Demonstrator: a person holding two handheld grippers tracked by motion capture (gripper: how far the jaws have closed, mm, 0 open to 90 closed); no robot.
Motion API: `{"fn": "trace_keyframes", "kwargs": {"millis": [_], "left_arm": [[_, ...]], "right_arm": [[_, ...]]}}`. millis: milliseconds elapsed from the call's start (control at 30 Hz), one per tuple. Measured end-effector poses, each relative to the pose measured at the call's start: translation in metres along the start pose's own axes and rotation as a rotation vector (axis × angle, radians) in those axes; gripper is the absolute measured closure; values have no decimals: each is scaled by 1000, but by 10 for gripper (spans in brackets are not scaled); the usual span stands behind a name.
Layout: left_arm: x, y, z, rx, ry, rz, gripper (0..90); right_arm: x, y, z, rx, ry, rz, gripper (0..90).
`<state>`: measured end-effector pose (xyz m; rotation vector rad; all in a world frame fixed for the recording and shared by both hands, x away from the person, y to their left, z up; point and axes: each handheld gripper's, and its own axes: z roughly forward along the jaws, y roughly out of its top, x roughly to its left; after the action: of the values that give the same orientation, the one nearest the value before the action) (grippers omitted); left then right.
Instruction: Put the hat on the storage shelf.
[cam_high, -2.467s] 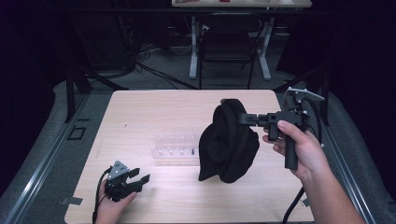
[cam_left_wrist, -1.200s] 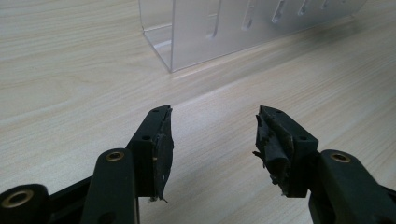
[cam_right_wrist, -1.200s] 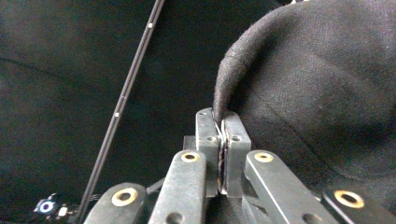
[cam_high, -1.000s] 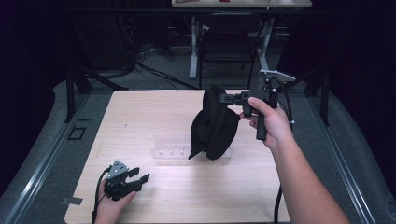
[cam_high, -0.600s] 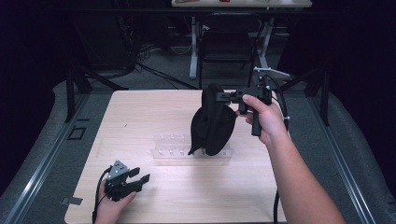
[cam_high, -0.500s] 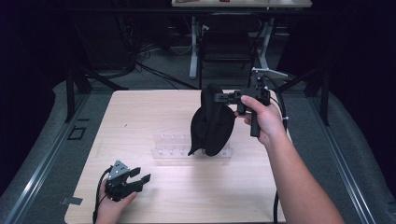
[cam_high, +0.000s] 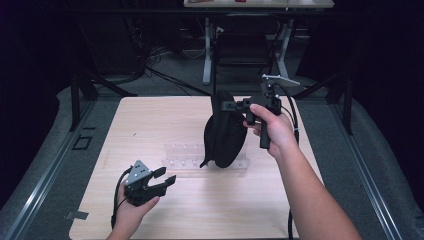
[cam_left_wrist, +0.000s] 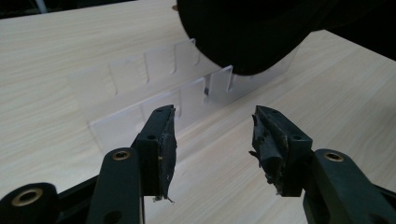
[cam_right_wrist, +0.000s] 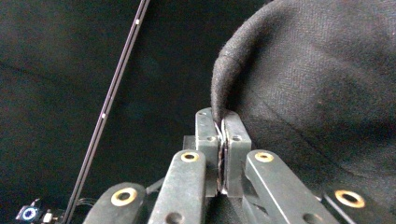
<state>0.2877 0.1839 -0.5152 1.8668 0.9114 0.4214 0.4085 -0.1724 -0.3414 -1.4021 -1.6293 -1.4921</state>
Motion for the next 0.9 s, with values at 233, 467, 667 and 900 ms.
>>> {"fn": "trace_keyframes", "kwargs": {"millis": [233, 467, 667, 900], "left_arm": [[-12, 19, 16, -4, -17, 24, 485], [-28, 36, 26, -28, -54, 61, 464], [-43, 44, 36, -34, -62, 109, 503], [-54, 48, 49, -17, -47, 152, 582]], "right_arm": [[-2, -1, 3, -8, 8, 9, 878], [-1, -2, 6, -5, 16, 8, 877], [-1, -3, 7, -13, 13, 10, 877], [-1, -4, 8, -20, 16, 17, 877]]}}
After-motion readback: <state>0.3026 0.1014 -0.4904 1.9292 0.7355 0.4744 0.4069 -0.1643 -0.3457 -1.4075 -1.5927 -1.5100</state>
